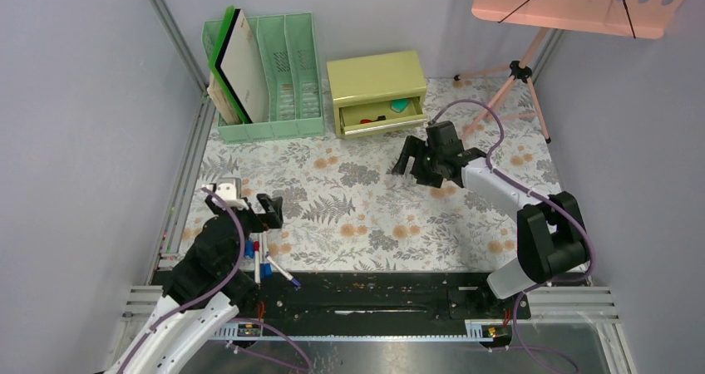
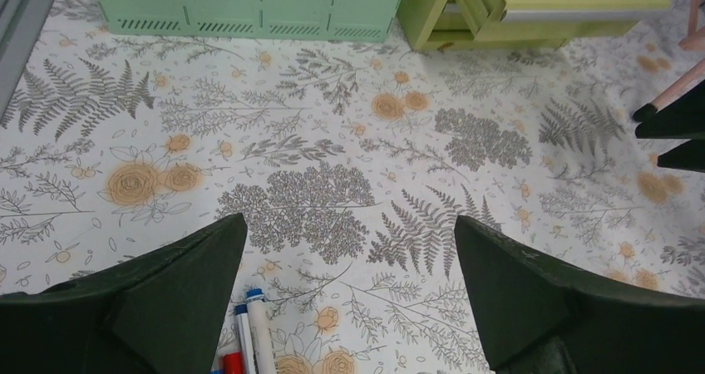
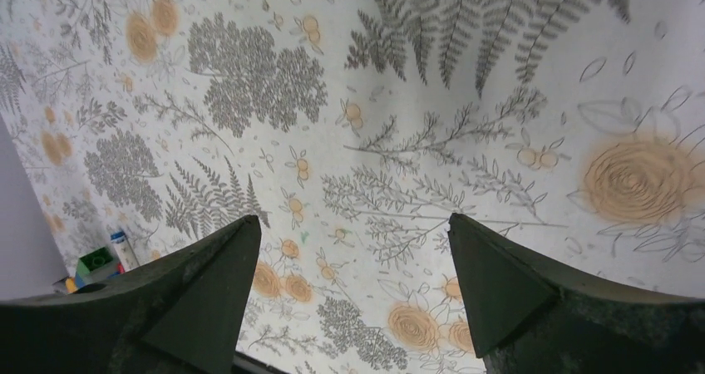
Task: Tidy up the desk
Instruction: Close the drawer in the storage box.
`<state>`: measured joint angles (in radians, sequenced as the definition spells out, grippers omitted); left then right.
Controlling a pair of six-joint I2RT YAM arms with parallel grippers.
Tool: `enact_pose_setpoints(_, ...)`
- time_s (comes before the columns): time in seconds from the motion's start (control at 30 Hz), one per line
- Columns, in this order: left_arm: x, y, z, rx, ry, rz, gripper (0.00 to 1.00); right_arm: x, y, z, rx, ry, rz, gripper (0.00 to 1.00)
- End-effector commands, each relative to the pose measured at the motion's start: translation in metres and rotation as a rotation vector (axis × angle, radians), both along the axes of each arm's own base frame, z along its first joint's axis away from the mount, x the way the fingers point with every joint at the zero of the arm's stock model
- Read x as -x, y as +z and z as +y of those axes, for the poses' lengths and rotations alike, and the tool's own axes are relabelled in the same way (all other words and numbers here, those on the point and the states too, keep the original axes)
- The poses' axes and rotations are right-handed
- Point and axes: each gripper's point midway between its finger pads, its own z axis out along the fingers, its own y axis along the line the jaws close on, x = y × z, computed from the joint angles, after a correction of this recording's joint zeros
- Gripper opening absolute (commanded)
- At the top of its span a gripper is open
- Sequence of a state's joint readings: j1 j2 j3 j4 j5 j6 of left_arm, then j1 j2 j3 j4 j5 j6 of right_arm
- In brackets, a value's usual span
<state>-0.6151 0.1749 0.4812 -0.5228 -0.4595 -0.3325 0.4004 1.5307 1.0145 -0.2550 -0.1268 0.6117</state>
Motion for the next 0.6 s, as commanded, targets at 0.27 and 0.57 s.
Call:
enact_pose_setpoints(0.27,-0.008,-0.015,-0.035,-0.02,-0.121,0.148,0.99,-0.009,0.003,0.039,-0.224,-0.028,0.059,0.75)
enact_pose_setpoints(0.57,-0.007,-0.012,-0.034,-0.016,-0.123,0.12,0.99,-0.036,0.0,0.053,-0.33,-0.095,0.086,0.66)
